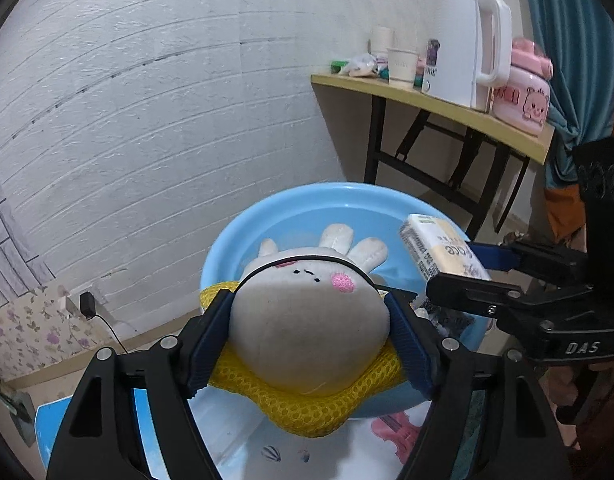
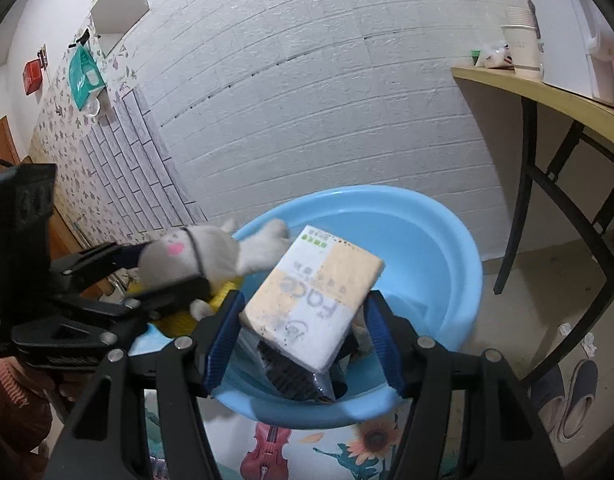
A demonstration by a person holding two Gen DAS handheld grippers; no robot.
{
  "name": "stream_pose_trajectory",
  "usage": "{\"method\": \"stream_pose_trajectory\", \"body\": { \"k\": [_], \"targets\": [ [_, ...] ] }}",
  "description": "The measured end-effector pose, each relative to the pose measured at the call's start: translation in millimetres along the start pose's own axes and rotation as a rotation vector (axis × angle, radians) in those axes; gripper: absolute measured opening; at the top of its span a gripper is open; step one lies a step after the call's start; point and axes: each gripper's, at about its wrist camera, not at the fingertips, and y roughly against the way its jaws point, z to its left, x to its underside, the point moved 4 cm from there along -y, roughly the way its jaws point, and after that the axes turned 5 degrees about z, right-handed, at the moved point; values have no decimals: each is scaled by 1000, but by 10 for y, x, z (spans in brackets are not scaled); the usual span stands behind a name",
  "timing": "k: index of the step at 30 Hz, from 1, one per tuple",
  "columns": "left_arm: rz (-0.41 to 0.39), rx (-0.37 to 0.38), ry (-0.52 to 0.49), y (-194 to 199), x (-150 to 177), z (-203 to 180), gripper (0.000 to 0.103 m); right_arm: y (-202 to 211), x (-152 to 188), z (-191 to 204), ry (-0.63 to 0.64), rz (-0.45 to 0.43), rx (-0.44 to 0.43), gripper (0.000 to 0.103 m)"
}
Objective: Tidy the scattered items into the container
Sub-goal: 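Open the left tool to drop the plush toy while the right tool drops the tissue pack, then withdraw both tools from the basin back over the table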
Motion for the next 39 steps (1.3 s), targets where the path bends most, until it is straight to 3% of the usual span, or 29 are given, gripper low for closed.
{"method": "stream_pose_trajectory", "body": {
  "k": [3, 7, 18, 39],
  "targets": [
    [11, 8, -6, -34, 27, -41, 77, -15, 16, -21, -5, 0, -9, 62],
    [3, -2, -9, -3, 33, -34, 83, -46, 43, -47, -30, 13, -13, 70],
    [-24, -5, 3, 198, 105, -9, 84, 42, 87, 41, -10, 19, 5, 70],
    [-70, -87, 136, 854, 693, 473, 93, 136, 267, 754, 82, 87, 37, 70]
  ]
}}
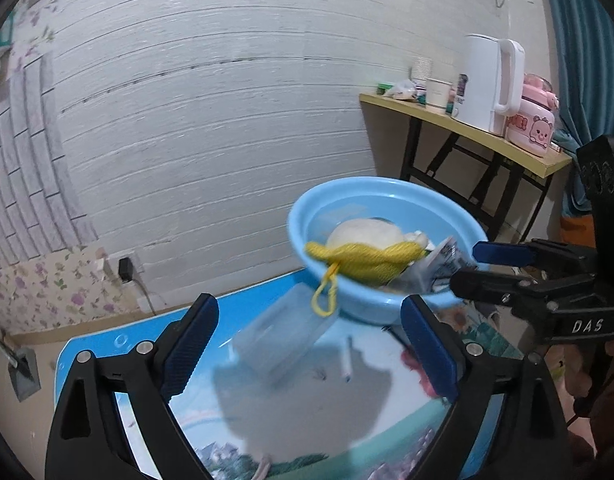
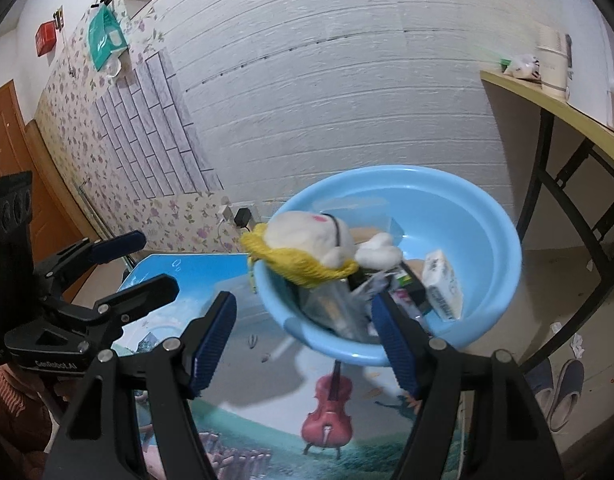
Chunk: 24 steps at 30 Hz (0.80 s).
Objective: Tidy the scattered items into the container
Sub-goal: 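Withdraw both tools from the basin back over the table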
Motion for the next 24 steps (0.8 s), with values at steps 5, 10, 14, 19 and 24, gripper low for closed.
{"method": "stream_pose_trajectory", "body": {
  "k": [5, 10, 14, 19, 24],
  "targets": [
    [-4, -28, 34, 118, 154, 207, 95, -9, 29, 189, 19, 17, 5, 70],
    [-7, -55, 89, 208, 334, 424, 97, -39, 61, 359, 12, 40, 15, 70],
    [-2, -75, 133, 255, 491, 618, 97, -92, 95, 490, 22, 71, 30, 70],
    [5, -100, 161, 312, 676, 802, 97, -152, 130, 615, 33, 97, 35, 70],
    [15, -120, 212, 352, 892, 1007, 97, -200, 176, 763, 54, 124, 35, 70]
  ]
}}
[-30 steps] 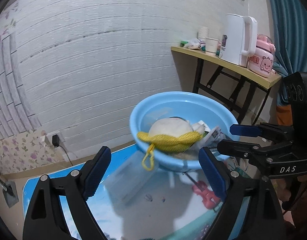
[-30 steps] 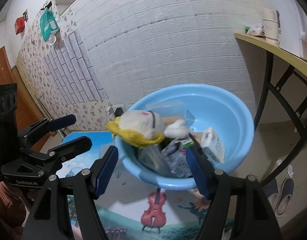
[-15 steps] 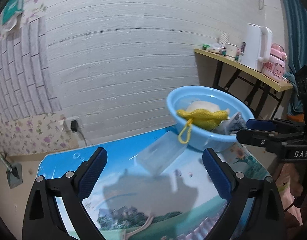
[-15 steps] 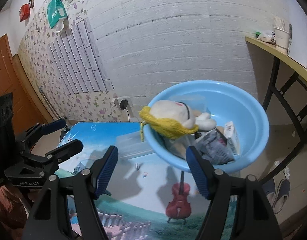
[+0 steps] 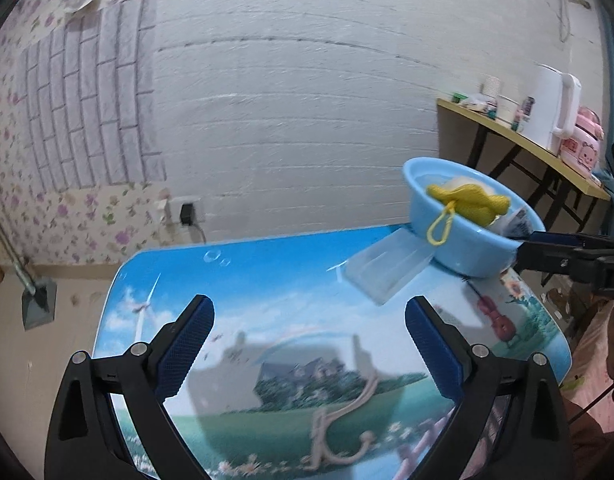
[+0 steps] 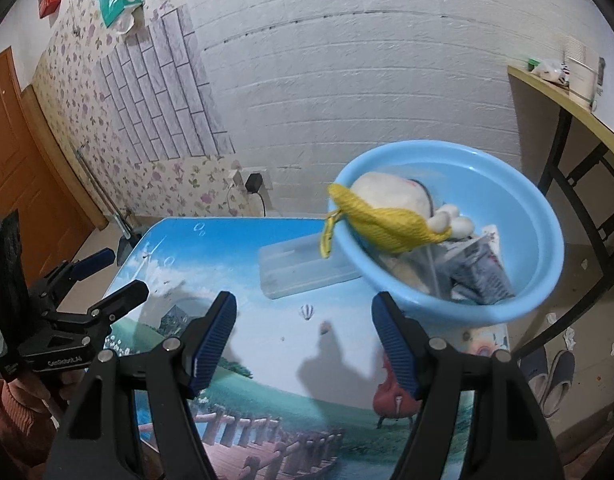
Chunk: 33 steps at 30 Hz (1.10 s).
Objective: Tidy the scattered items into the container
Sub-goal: 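Withdraw both tools from the basin back over the table, then grasp the white plastic hook with the left tool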
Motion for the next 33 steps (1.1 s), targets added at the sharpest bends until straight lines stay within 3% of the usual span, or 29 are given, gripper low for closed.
{"method": "stream_pose_trajectory", "body": {
  "k": [7, 14, 33],
  "targets": [
    [42, -31, 60, -35, 300, 309, 97, -73, 48, 179, 32, 30, -3, 70],
    [51, -43, 85, -14, 401, 436, 97, -182, 97, 309, 54, 60, -6, 71],
    [114, 65, -7, -147, 513, -12, 97, -336, 204, 222, 36, 105, -5, 70]
  ]
}}
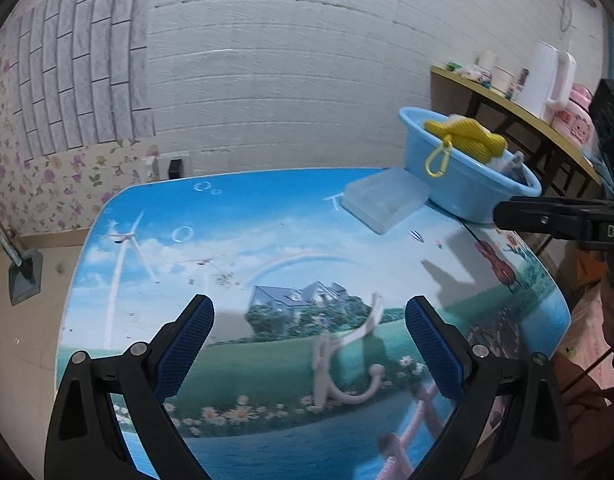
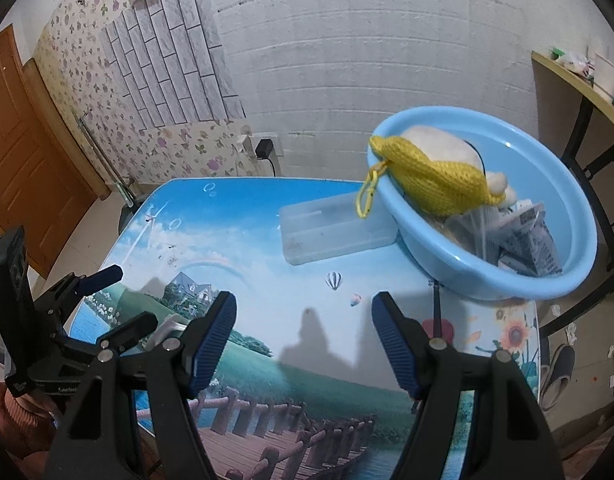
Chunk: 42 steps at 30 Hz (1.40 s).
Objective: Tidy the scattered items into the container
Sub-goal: 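Grasp the white plastic hook with the left tool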
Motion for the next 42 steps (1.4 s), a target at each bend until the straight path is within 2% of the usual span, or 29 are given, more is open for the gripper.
{"method": "stream_pose_trajectory", "body": {
  "k": [7, 21, 27, 30, 32, 35, 42],
  "targets": [
    [41, 17, -55, -77, 63, -143, 97, -81, 86, -101, -23, 18, -7, 70],
    [114, 19, -116, -107, 296, -191, 97, -244, 216, -229, -53, 61, -20, 70],
    [134, 46, -160, -141, 341, -295, 96, -269, 220, -235, -53, 66, -24, 70],
    [143, 45, -174, -165, 350, -314, 76, -271, 220, -235, -54, 66, -25, 70],
    [163, 27, -193, -207, 375, -319, 57, -276, 219, -238, -55, 68, -24, 71],
    [157, 24, -218, -203, 393, -337, 46, -291, 220, -243, -58, 71, -23, 71],
    [148, 39, -194, -200, 375, -286, 45, -332, 232, -229, -54, 77, -31, 71]
  ]
}}
